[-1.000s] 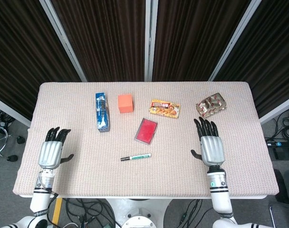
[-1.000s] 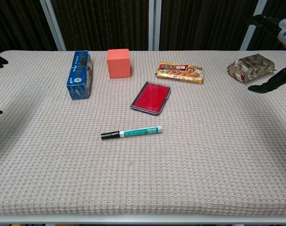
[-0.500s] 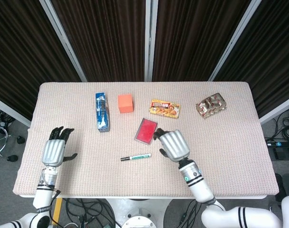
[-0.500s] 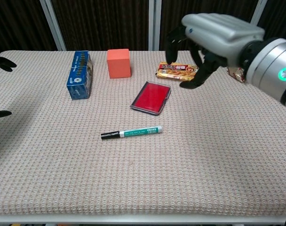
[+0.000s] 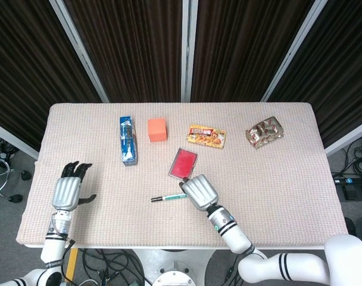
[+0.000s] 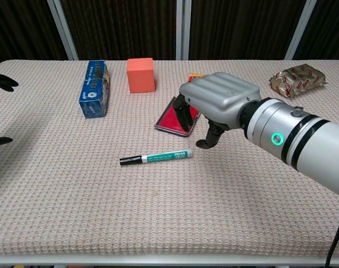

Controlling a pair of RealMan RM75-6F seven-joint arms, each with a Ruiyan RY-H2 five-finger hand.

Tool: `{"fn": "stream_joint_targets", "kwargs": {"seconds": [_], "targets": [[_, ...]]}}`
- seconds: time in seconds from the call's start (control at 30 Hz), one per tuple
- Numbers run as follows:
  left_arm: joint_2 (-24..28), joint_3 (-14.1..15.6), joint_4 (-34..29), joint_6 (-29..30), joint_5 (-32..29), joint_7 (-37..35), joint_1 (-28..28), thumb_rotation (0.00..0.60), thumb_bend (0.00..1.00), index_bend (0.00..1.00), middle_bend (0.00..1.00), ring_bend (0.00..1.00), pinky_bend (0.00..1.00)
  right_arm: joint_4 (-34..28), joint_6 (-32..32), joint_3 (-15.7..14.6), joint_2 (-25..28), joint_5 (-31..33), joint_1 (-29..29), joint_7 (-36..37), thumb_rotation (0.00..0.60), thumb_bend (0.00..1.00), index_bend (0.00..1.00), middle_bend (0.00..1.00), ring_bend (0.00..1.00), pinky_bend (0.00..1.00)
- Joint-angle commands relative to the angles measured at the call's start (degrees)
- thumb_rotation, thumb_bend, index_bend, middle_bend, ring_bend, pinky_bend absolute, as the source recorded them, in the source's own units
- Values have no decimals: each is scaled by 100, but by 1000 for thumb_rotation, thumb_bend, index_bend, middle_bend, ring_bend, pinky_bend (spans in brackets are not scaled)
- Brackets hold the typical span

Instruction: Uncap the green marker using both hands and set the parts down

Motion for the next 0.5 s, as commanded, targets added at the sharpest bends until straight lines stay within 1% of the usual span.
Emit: {"fn": "stream_joint_targets", "kwargs": {"seconds": [0.03, 0.07, 0.2, 0.33, 0.5], "targets": [[-10, 15, 33, -10, 8, -28, 4, 600, 33, 175, 188, 79, 98, 220, 86, -6, -204, 140, 38, -21, 600, 117, 535, 462, 706, 831], [-12, 22, 50, -10, 16, -49, 6, 600, 33, 175, 188, 79, 98, 311, 100, -9, -290, 231, 57, -78, 600, 120, 527, 459, 701, 831], [4, 45, 83, -33, 39, -146, 12, 600, 33, 179, 188, 79, 97, 496, -12, -16, -506, 570, 142, -165, 600, 148, 433, 408, 651, 831], [29, 62, 106, -74, 45, -216, 12, 600, 33, 182, 188, 79, 97, 735, -13, -44, -725, 684, 200, -158, 600, 161, 424, 406, 647, 832], [41, 82, 145, -114, 52, -293, 13, 600, 33, 183, 188, 79, 97, 989, 50, -40, -966, 679, 258, -104, 600, 178, 422, 416, 647, 832]]}}
